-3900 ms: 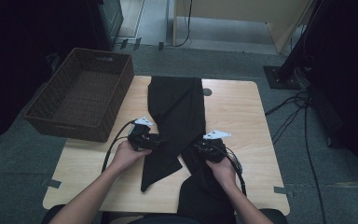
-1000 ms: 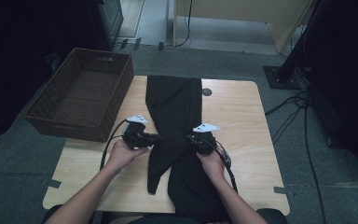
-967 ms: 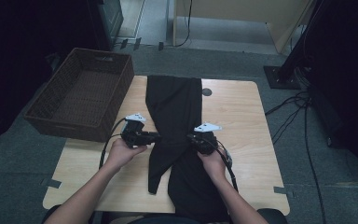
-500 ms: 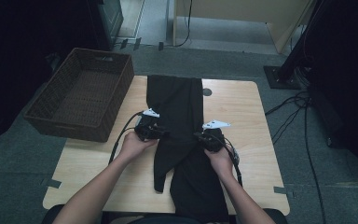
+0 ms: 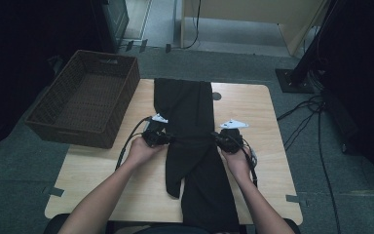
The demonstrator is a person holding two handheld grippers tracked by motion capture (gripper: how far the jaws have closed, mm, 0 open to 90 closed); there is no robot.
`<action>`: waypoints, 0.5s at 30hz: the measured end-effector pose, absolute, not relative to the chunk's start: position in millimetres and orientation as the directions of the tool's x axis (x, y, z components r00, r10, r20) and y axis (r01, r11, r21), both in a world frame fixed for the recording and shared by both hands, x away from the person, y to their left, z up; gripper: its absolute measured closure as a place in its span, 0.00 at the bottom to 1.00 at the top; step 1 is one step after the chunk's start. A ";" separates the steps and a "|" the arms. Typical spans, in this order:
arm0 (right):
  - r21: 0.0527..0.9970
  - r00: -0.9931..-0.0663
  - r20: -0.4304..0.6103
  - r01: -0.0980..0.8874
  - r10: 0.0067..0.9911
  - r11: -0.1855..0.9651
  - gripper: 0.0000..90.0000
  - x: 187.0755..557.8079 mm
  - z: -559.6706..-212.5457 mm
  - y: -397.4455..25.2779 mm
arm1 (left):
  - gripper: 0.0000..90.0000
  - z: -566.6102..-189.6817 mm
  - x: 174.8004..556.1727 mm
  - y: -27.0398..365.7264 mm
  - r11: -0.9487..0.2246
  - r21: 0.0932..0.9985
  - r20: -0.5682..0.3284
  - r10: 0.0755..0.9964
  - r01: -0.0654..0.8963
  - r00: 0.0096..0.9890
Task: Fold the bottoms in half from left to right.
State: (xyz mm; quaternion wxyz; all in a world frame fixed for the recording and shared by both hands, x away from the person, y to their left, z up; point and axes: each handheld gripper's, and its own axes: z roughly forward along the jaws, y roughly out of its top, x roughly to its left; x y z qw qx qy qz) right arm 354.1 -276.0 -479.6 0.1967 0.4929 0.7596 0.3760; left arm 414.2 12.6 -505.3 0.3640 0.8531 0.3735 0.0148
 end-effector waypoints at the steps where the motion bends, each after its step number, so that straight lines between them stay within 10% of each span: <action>1: 0.766 -0.422 0.087 0.607 0.902 0.210 0.88 354.7 -479.4 -278.8 | 0.86 -505.1 414.2 13.0 -0.461 0.632 -0.241 0.648 0.624 0.723; 15: 0.780 -0.561 0.187 0.583 0.806 0.225 0.50 321.5 -490.3 -235.1 | 0.85 -503.7 426.0 33.9 -0.443 0.632 -0.202 0.698 0.635 0.687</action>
